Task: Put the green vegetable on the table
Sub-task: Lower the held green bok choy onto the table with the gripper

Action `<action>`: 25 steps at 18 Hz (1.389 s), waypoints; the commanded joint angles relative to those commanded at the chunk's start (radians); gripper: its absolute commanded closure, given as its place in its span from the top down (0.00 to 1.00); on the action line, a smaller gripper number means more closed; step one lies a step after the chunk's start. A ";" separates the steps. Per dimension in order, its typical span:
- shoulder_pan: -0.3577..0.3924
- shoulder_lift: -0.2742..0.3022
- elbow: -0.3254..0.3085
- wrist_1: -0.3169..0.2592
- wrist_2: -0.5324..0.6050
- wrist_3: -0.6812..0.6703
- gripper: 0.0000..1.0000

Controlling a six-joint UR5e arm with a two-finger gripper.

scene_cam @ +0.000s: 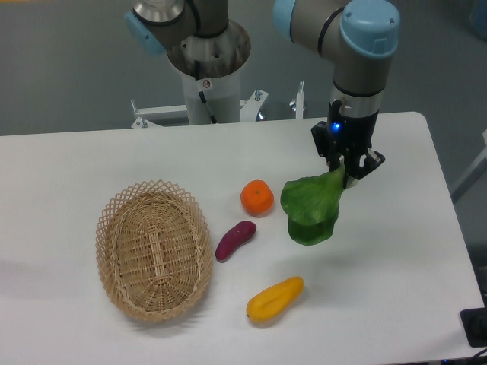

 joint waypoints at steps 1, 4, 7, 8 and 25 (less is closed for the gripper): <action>0.000 0.000 -0.005 0.002 -0.002 0.002 0.36; 0.002 0.002 -0.014 0.003 0.003 0.021 0.36; 0.002 0.002 -0.044 0.008 0.008 0.035 0.36; 0.003 0.008 -0.061 0.014 0.008 0.038 0.36; 0.169 -0.104 -0.230 0.229 0.023 0.408 0.36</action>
